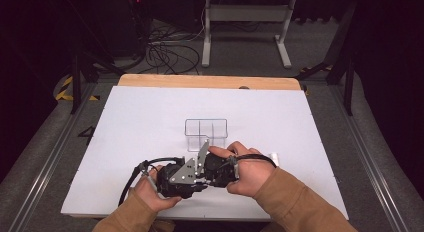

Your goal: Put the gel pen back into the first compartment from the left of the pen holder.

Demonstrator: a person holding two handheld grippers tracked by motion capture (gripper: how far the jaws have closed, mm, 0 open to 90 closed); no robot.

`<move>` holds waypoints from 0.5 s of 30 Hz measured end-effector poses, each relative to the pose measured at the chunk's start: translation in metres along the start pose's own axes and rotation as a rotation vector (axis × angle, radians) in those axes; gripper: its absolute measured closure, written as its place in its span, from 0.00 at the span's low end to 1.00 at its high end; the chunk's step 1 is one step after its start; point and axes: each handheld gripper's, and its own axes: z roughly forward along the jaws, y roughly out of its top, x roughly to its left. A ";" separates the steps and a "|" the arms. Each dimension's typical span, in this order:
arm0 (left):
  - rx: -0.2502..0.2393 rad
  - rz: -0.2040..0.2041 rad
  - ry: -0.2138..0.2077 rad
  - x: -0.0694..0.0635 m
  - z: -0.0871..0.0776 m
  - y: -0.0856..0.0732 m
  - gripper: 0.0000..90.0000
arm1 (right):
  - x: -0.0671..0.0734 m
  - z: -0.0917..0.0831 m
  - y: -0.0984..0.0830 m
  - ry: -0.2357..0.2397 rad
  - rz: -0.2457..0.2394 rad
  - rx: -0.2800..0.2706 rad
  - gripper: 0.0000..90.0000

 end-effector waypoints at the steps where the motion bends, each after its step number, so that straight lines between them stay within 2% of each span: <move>1: 0.002 0.007 -0.009 0.000 0.001 0.001 0.73 | 0.000 0.000 0.000 -0.003 0.004 0.002 0.89; 6: 0.011 0.019 -0.005 -0.001 0.004 0.002 0.78 | -0.002 0.000 0.000 -0.004 -0.012 -0.028 0.89; 10: 0.030 0.026 0.001 -0.001 0.004 0.002 0.84 | -0.002 -0.001 -0.001 0.004 -0.010 -0.017 0.89; 12: 0.029 0.017 -0.002 -0.002 0.005 0.002 0.85 | -0.002 0.000 -0.001 0.006 -0.009 -0.016 0.89; 15: 0.038 0.034 -0.001 -0.001 0.005 0.002 0.85 | -0.002 0.000 -0.001 0.007 -0.002 -0.025 0.89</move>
